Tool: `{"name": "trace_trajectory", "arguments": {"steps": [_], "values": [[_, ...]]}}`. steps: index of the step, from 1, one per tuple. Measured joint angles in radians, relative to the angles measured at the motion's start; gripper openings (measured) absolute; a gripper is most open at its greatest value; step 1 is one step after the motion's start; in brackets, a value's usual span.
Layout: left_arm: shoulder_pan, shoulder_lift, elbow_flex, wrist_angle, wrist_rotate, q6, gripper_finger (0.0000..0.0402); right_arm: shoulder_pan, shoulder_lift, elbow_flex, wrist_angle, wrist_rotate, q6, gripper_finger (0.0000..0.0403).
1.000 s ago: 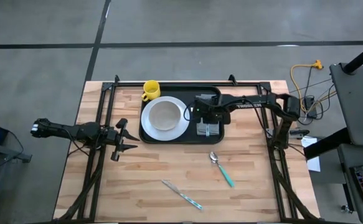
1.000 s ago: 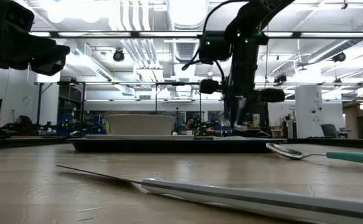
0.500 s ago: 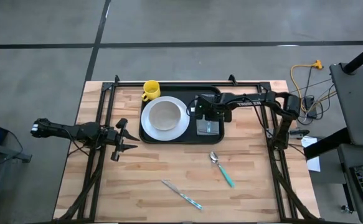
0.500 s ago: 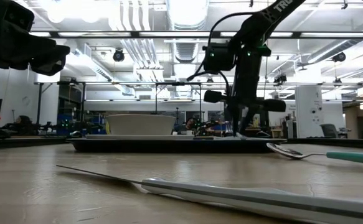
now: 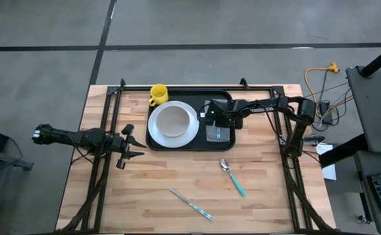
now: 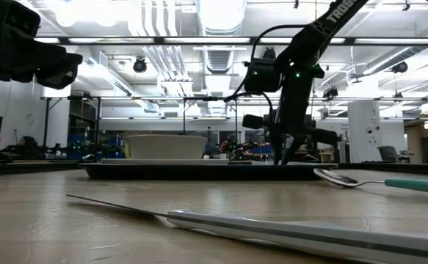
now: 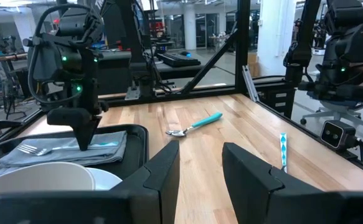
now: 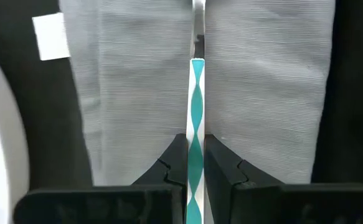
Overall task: Set up tray
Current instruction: Put the white fork on top of the napkin
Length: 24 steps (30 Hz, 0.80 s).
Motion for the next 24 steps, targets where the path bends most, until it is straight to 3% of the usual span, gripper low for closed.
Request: {"name": "trace_trajectory", "arguments": {"steps": [10,24], "values": [[0.0,0.0,0.0,0.0,0.0,0.0,0.0102,0.001,0.0,-0.001,0.01,0.003,-0.026,0.0023],[0.0,0.0,0.0,0.0,0.0,0.0,0.0102,0.001,0.0,-0.001,0.012,0.008,-0.026,0.0063]]}}
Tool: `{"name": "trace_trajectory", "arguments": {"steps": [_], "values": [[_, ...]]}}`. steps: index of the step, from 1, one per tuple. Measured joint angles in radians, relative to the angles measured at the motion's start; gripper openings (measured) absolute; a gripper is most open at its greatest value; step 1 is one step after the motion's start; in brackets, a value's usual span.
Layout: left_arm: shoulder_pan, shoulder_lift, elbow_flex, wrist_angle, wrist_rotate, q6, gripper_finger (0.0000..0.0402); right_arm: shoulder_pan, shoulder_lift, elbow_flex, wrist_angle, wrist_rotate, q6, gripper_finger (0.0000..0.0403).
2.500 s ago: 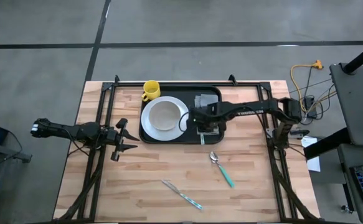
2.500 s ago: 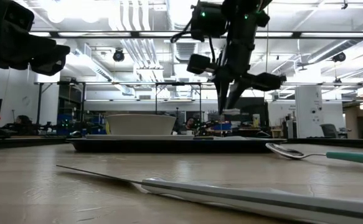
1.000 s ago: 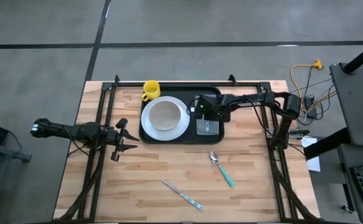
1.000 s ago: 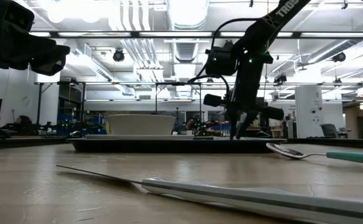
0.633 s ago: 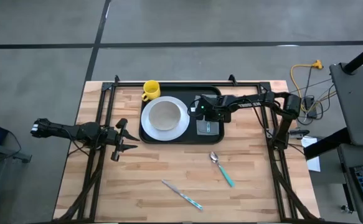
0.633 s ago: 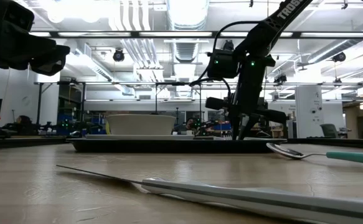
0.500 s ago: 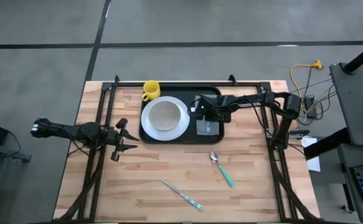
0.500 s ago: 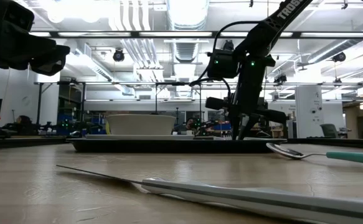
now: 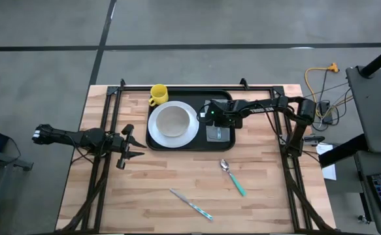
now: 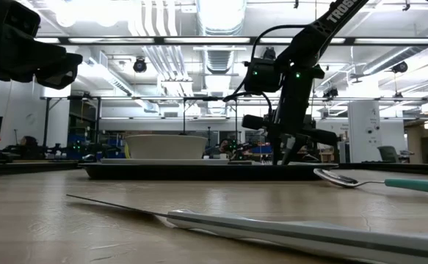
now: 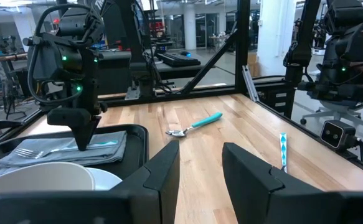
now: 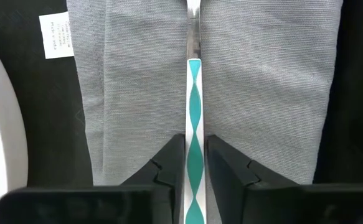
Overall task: Set up tray
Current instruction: Put the white fork on top of the napkin, then put the blue spoon on top of the napkin beside the blue and white fork
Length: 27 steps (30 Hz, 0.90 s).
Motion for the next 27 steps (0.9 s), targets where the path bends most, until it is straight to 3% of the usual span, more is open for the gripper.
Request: {"name": "trace_trajectory", "arguments": {"steps": [12,27], "values": [[0.0,0.0,0.0,0.0,0.0,0.0,0.0102,0.0,0.0,0.004,-0.004,0.0,-0.005,0.0088],[0.0,0.0,0.0,0.0,0.0,0.0,0.0102,0.0,-0.001,0.109,-0.065,0.005,-0.091,0.0077]]}}
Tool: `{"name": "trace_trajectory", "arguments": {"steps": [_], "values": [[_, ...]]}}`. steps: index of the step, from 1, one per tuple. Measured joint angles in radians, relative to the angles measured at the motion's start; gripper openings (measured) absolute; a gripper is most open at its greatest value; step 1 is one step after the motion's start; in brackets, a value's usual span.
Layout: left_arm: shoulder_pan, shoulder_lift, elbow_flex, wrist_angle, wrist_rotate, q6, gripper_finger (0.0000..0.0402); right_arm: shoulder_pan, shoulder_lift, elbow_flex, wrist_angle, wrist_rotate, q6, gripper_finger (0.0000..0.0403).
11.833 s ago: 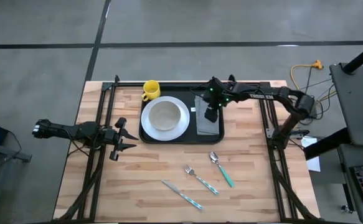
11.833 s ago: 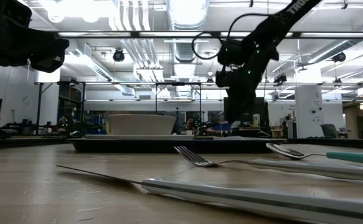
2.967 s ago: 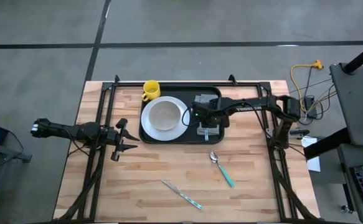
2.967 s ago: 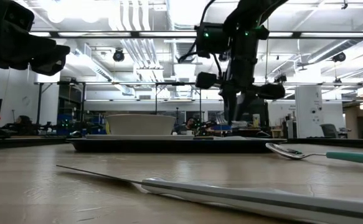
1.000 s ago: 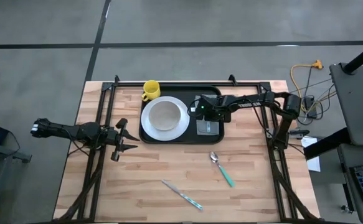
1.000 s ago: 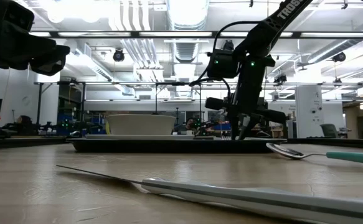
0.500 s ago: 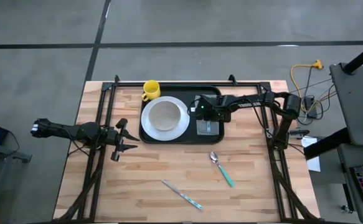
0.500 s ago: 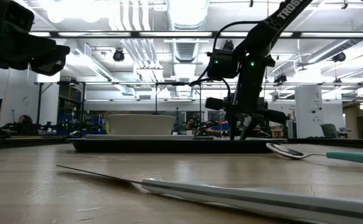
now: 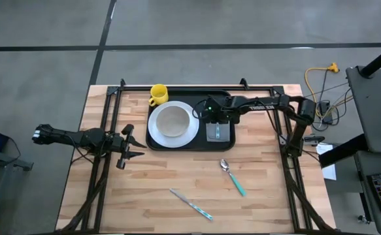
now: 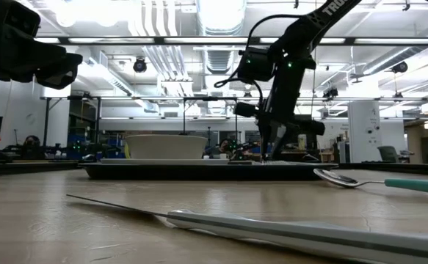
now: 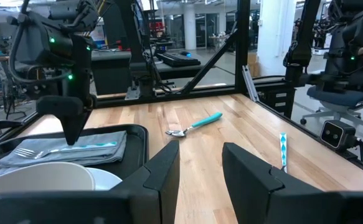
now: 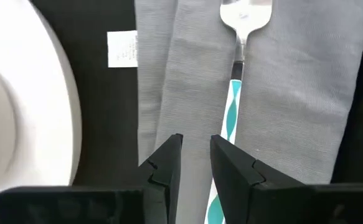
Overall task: Set up tray
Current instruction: Put the blue spoon on top of the napkin beside the blue and white fork
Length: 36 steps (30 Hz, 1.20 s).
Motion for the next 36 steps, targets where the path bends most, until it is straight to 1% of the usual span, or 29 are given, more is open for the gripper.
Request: {"name": "trace_trajectory", "arguments": {"steps": [6,11,14,21,27,34,36], "values": [[0.0,0.0,0.0,0.0,0.0,0.0,0.0102,0.008,0.0,0.044,-0.023,-0.002,-0.083,0.0083],[0.0,0.0,0.0,0.0,0.0,0.0,0.0102,0.026,-0.001,0.078,-0.024,-0.077,-0.149,0.0083],[0.0,0.0,0.0,0.0,0.0,0.0,0.0102,0.051,-0.001,0.095,-0.025,-0.111,-0.16,0.0078],[0.0,0.0,0.0,0.0,0.0,0.0,0.0102,0.135,-0.002,0.122,-0.026,-0.113,-0.271,0.0068],[0.0,0.0,0.0,0.0,0.0,0.0,0.0102,0.186,-0.002,0.124,-0.033,-0.141,-0.342,0.0074],[0.0,0.0,0.0,0.0,0.0,0.0,0.0102,0.227,-0.002,0.125,-0.052,-0.161,-0.345,0.0078],[0.0,0.0,0.0,0.0,0.0,0.0,0.0102,0.232,-0.002,0.13,-0.052,-0.191,-0.329,0.0076]]}}
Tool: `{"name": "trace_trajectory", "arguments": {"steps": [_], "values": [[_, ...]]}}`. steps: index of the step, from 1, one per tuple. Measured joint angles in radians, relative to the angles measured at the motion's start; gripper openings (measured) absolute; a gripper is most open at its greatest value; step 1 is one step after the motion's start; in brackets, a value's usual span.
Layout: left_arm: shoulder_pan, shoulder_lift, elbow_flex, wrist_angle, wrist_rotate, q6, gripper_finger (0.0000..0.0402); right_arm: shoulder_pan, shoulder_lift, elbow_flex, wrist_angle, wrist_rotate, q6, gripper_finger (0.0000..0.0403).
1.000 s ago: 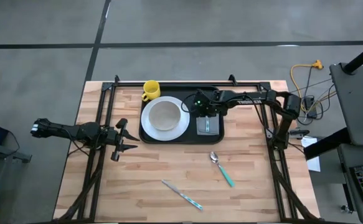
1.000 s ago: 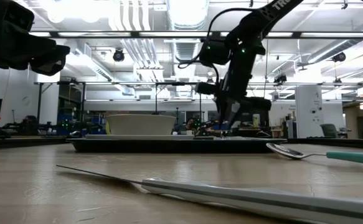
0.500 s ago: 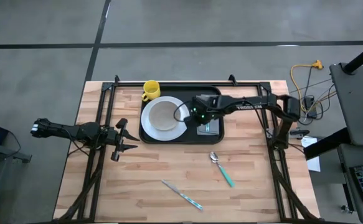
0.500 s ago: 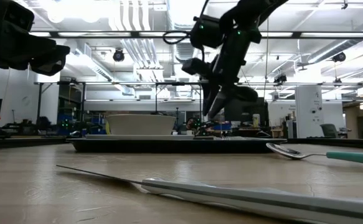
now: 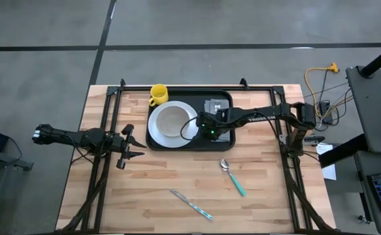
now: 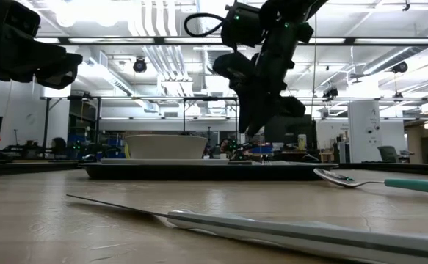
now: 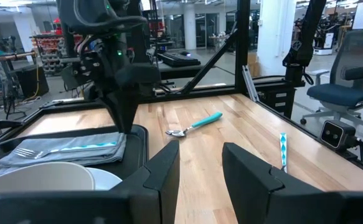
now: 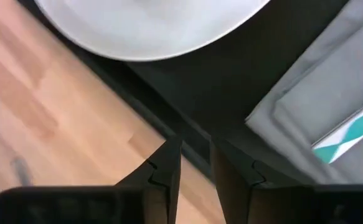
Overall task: Set up tray
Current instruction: Put the blue spoon on top of the napkin beside the blue and white fork
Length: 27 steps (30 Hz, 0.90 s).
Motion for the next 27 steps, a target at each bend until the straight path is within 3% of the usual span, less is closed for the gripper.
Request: {"name": "trace_trajectory", "arguments": {"steps": [27], "values": [[0.0,0.0,0.0,0.0,0.0,0.0,0.0102,0.151,0.0,0.025,-0.094,-0.03,0.03,0.0074]]}}
